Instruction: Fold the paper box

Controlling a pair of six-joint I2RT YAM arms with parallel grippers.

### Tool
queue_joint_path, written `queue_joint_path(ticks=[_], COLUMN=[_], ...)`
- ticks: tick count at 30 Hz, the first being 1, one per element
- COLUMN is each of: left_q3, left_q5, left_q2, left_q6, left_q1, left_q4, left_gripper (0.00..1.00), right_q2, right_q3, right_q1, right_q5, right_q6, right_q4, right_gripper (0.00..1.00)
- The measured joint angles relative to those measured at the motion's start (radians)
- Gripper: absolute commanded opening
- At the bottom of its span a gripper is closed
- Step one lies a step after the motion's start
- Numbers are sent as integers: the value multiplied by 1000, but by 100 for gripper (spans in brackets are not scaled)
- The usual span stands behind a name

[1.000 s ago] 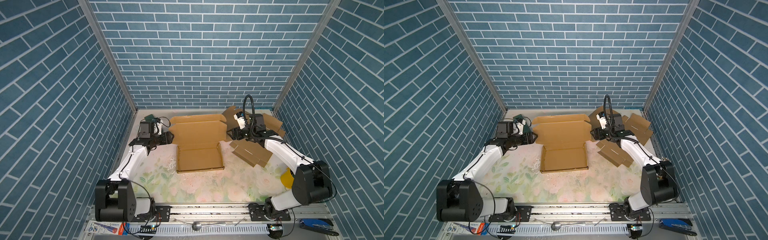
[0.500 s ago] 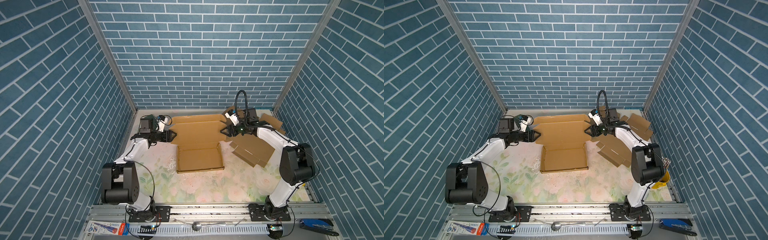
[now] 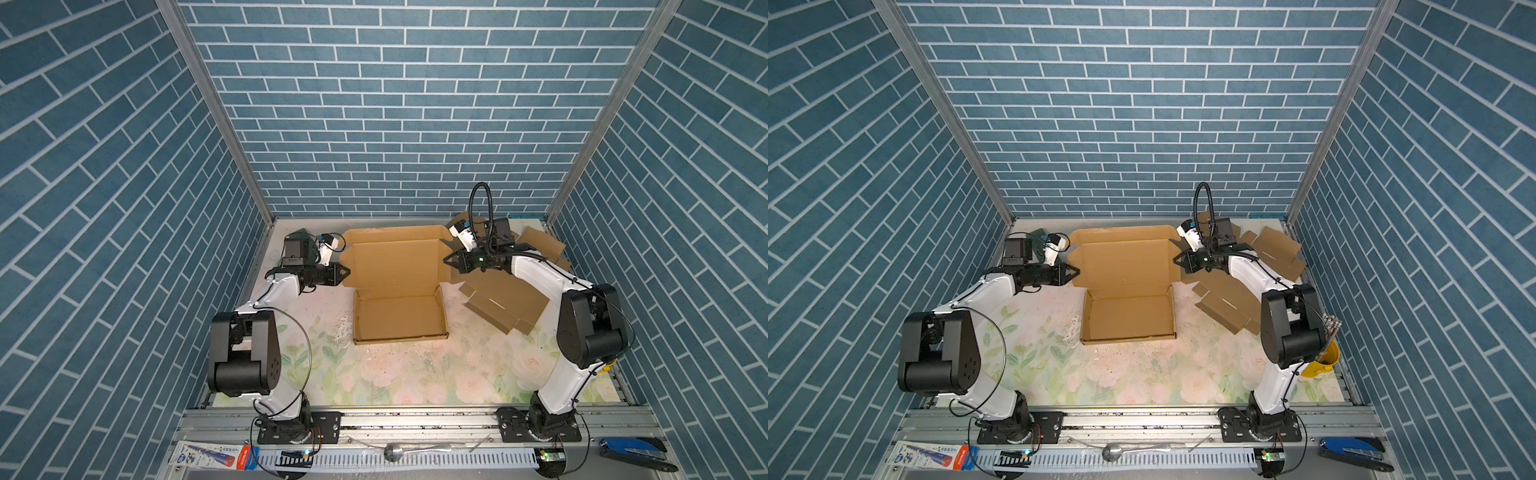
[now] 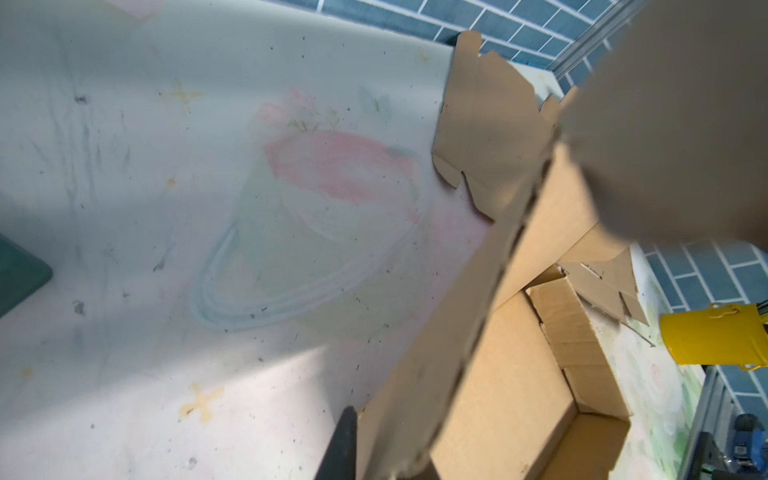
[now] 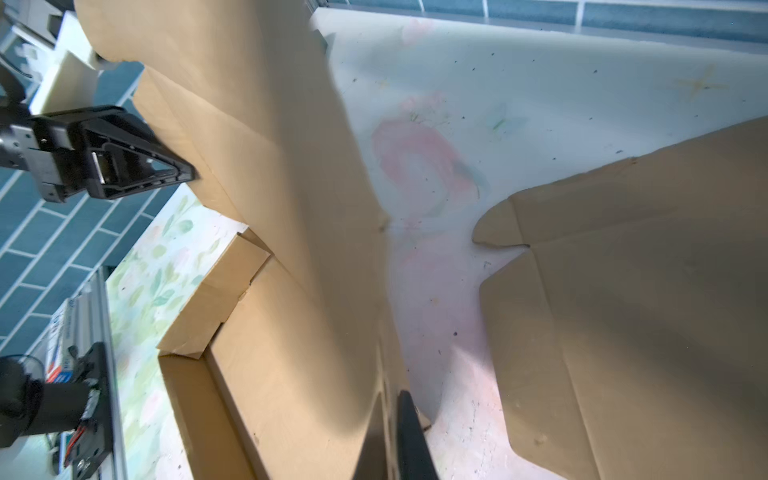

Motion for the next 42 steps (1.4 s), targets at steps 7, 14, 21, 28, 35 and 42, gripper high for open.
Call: queue_joint_path(ticks=[7,14,21,28,35,42], left_q3=[-101,-219,-349,-380,-433,-488], left_q5=[-57,-218,-426,-561,-675,-758], left_q2=[-116,-190,-182,-103,-102,-68], left_q6=[-114,-283,-333,-359,-360,-367], left_q1=[-19,-110,-229,-322,-407,-476], left_q4=[151,429,653,759,834,941], left_gripper=[8,7,8,7,7,7], right_q2=[-109,-153,-153,-153,-154,-154], right_q3=[-112,-185,-309,-435,-496,-566], right_q1=[83,164,248,296,328,361], right_q5=[190,462,734,893,1005,1095], right_q6=[142,298,376,430,483,528], right_q4=[161,377,575,699,796,876], right_gripper=[0,0,0,0,0,0])
